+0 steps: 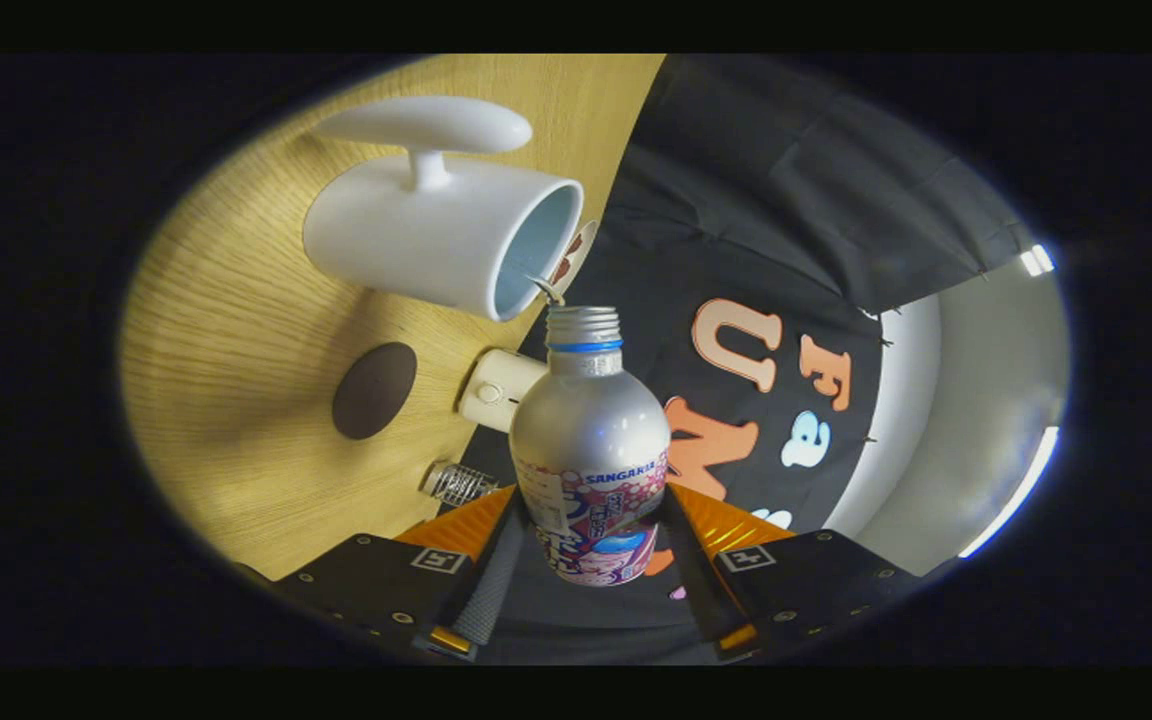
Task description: Take the bottle from table, then pour the juice into the cup, finally place the bottle on the coaster
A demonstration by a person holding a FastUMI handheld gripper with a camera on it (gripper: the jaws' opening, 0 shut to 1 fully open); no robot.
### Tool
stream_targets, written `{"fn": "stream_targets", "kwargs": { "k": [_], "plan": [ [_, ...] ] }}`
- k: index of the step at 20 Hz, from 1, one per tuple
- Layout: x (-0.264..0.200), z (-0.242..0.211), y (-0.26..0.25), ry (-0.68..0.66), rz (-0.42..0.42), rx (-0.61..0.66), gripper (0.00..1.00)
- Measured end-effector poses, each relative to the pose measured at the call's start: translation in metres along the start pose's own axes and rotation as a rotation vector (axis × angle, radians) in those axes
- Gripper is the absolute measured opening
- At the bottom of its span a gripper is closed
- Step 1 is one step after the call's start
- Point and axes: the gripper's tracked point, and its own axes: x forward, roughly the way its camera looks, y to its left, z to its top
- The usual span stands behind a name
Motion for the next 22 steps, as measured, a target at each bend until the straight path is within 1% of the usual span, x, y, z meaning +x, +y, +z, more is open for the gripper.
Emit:
{"fn": "stream_targets", "kwargs": {
  "k": [9,22],
  "plan": [
    [0.0036,0.0018,-0.0082,-0.006,-0.026,-0.028,0.76],
    [-0.0003,0.0077,-0.0079,-0.018,-0.018,-0.068,0.76]
  ]
}}
